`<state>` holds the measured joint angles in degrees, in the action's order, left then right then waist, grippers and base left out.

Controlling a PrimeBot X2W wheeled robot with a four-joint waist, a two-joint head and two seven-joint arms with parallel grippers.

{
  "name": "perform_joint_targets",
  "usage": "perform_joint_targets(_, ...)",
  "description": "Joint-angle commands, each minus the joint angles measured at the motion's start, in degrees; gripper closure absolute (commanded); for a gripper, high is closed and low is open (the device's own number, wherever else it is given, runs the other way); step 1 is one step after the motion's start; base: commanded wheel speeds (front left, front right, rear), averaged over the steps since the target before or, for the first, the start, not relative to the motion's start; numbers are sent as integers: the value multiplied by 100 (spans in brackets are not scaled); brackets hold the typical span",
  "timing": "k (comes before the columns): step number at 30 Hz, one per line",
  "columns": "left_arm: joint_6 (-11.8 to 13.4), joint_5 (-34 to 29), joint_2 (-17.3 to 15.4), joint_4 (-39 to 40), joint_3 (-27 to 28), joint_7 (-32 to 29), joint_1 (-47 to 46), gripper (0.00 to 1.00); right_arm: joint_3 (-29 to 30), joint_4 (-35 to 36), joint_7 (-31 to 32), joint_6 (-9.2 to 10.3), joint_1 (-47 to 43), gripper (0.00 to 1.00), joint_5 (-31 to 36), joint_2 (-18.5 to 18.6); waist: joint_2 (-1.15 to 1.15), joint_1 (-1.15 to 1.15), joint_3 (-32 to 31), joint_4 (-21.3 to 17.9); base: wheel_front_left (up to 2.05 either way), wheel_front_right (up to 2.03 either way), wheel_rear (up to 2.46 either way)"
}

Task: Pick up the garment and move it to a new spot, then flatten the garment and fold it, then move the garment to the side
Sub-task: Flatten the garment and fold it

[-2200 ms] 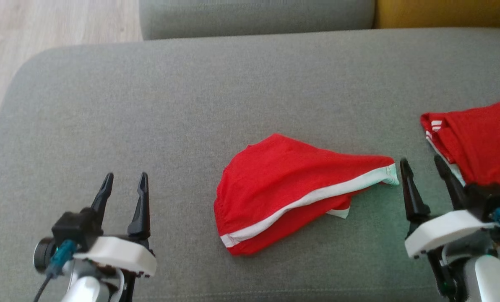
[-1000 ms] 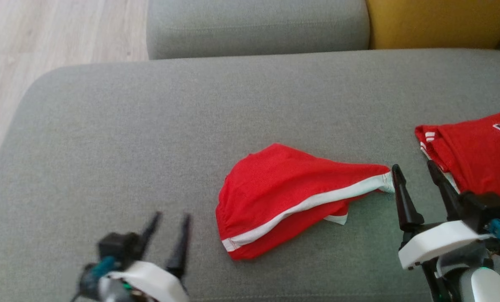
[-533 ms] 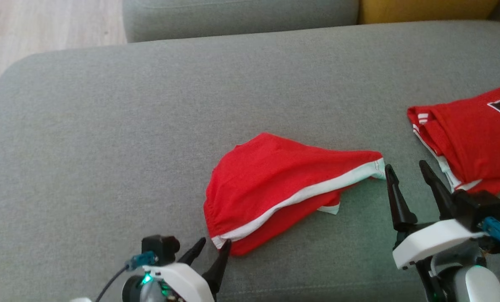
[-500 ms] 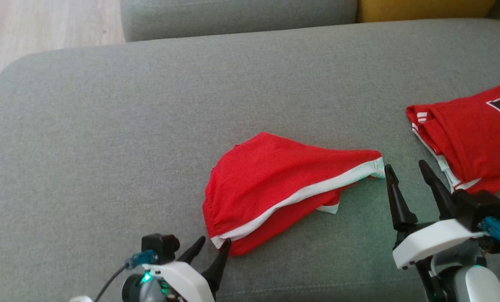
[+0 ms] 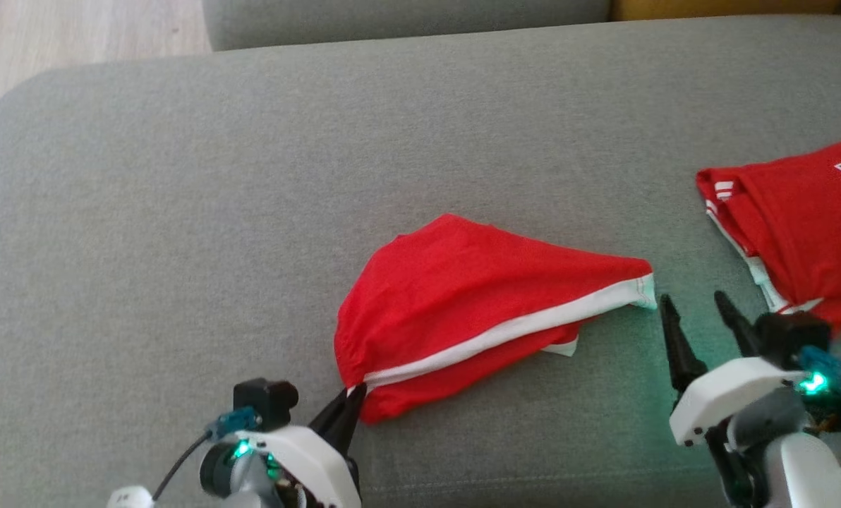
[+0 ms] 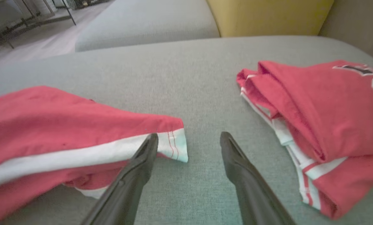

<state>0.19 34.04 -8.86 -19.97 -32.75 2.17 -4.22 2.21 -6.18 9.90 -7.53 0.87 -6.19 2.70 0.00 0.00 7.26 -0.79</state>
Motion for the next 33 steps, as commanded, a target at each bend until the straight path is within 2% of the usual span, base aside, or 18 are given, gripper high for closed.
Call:
perform_joint_targets(1,12,-69,-75,210,152,77,-343,100,-129,46,29,4,299,0,64,95,0,0,44,51,0,0,0)
perform_joint_targets(12,16,-189,-59,312,76,182,-616,100,-323,-1612,325,4,1220,0,46,191,0,0,346,226,0,0,0)
perform_joint_targets(13,4,-212,-63,315,57,209,-658,100,-364,-1846,398,4,1306,56,23,201,0,0,375,265,0,0,0)
perform_joint_targets(14,6,-218,-67,313,61,229,-674,100,-389,-1921,407,4,1330,100,-11,202,0,0,382,277,0,0,0)
perform_joint_targets(18,53,-293,-142,391,96,351,-730,100,-347,-1921,249,4,1336,100,-210,220,0,0,370,310,0,0,0)
perform_joint_targets(21,112,-365,-264,578,151,401,-782,100,-305,-1656,51,4,1282,100,-340,238,0,0,298,304,0,0,0)
perform_joint_targets(33,285,-584,-966,1842,459,-45,-1276,100,-42,250,11,4,1303,100,-611,225,0,0,-173,216,0,0,0)
